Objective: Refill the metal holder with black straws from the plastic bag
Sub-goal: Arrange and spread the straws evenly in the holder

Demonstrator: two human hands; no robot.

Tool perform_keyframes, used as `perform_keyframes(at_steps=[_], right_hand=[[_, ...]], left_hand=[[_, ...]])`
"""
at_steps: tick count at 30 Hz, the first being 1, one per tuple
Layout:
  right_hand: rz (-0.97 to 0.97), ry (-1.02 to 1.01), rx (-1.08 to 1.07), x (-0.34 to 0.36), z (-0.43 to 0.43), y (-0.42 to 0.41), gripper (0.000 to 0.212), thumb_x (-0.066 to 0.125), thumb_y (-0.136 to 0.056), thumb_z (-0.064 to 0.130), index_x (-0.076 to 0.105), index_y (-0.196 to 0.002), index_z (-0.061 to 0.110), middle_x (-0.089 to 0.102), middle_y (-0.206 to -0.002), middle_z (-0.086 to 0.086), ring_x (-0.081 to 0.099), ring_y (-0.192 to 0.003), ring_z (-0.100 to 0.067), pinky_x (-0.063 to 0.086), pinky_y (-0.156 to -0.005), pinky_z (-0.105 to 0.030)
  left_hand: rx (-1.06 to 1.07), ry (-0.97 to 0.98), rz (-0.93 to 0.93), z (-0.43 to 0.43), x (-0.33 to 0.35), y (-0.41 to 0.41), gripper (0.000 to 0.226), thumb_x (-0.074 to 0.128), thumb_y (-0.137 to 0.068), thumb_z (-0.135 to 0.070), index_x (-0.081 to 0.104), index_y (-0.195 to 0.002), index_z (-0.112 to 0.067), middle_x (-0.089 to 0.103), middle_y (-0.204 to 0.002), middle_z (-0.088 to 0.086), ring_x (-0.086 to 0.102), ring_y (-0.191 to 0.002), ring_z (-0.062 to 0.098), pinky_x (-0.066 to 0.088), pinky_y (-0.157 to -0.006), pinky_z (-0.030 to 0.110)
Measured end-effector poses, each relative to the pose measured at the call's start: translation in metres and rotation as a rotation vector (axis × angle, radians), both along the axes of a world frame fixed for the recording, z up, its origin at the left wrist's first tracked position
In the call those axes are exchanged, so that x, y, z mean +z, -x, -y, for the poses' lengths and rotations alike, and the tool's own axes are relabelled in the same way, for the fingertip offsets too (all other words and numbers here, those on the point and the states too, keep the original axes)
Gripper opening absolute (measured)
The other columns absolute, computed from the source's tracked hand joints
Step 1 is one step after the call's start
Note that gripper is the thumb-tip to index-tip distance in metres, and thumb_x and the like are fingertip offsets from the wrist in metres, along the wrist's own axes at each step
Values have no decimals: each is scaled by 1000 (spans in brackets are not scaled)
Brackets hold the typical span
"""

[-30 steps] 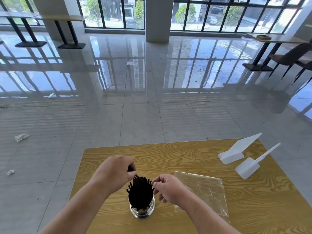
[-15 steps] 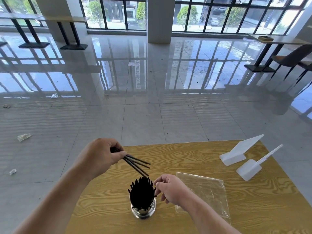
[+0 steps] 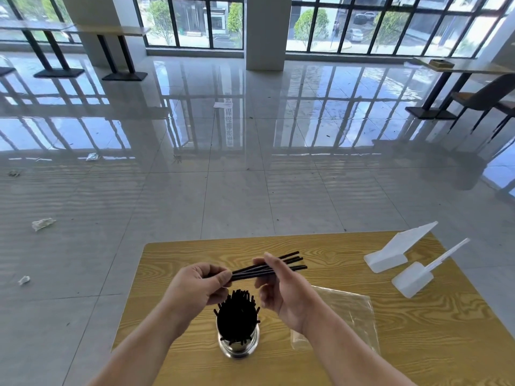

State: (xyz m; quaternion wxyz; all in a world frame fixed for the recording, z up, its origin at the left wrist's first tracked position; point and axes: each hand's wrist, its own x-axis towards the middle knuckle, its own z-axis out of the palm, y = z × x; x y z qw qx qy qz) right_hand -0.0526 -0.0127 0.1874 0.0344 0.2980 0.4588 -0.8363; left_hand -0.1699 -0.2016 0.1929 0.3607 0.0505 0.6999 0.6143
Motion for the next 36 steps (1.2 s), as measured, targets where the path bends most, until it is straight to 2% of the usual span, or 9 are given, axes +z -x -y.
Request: perform_keyframes(at_steps=[3, 6, 10, 15, 20, 24, 26, 32, 36], right_hand=[[44, -173, -82, 3, -4, 0, 39, 63, -106, 39, 84, -97, 8, 68, -72, -9, 58, -56, -18, 47, -53, -31], [38, -457, -64, 6, -6, -1, 41, 56, -109, 30, 82, -86, 8, 70, -66, -7, 61, -54, -18, 50, -50, -30], [16, -775, 43, 7, -6, -4, 39, 58, -107, 33, 78, -77, 18, 63, -55, 4, 53, -49, -14, 42, -46, -26], [-25, -914, 194, -2, 10, -10, 51, 54, -105, 46, 66, -83, 1, 48, -56, 4, 40, -52, -17, 32, -52, -34], [-35, -1150, 286, -12, 26, -9, 47, 51, -105, 44, 53, -72, 11, 48, -55, 7, 41, -50, -9, 40, -53, -44], [66, -1177, 433, -24, 29, -14, 25, 61, -99, 53, 71, -105, 31, 72, -85, 13, 65, -73, -5, 49, -60, -23], [105, -1167, 475, -31, 25, -20, 34, 63, -96, 57, 66, -122, 36, 70, -91, 12, 63, -78, -3, 48, -65, -21], [161, -1087, 464, -44, 9, -31, 31, 62, -97, 56, 62, -125, 43, 71, -88, 7, 60, -67, -1, 53, -63, -24], [203, -1016, 482, -51, 0, -37, 36, 62, -97, 56, 61, -130, 40, 66, -86, 10, 59, -71, -2, 55, -72, -29]], left_hand=[[-62, 22, 50, 1, -9, -8, 10, 78, -93, -12, 77, -96, -3, 78, -85, 14, 73, -71, 22, 64, -69, 32], [-158, 133, -8, 5, -20, -11, 7, 77, -96, -18, 76, -94, -11, 79, -85, 8, 77, -75, 23, 63, -69, 34], [-231, 378, -218, 17, -36, -8, 7, 76, -95, -30, 75, -93, -24, 79, -85, 0, 74, -69, 13, 61, -67, 32], [-334, 592, -392, 30, -48, -8, 9, 73, -92, -43, 67, -97, -39, 76, -89, -12, 72, -76, 6, 59, -68, 25], [-428, 703, -467, 31, -49, -15, 26, 71, -89, -52, 59, -112, -44, 65, -108, -19, 65, -87, 1, 47, -63, 16], [-480, 758, -438, 30, -53, -20, 69, 78, -80, -56, 49, -140, -40, 57, -131, -15, 61, -104, 2, 50, -74, 18], [-502, 779, -419, 31, -56, -21, 90, 81, -74, -60, 40, -150, -36, 54, -143, -9, 61, -113, 8, 55, -85, 24], [-558, 799, -385, 30, -70, -30, 140, 89, -57, -71, 10, -166, -30, 32, -168, -1, 50, -142, 19, 49, -113, 37], [-540, 835, -443, 21, -79, -36, 153, 88, -56, -73, -9, -166, -33, 12, -175, 5, 46, -147, 26, 46, -114, 39]])
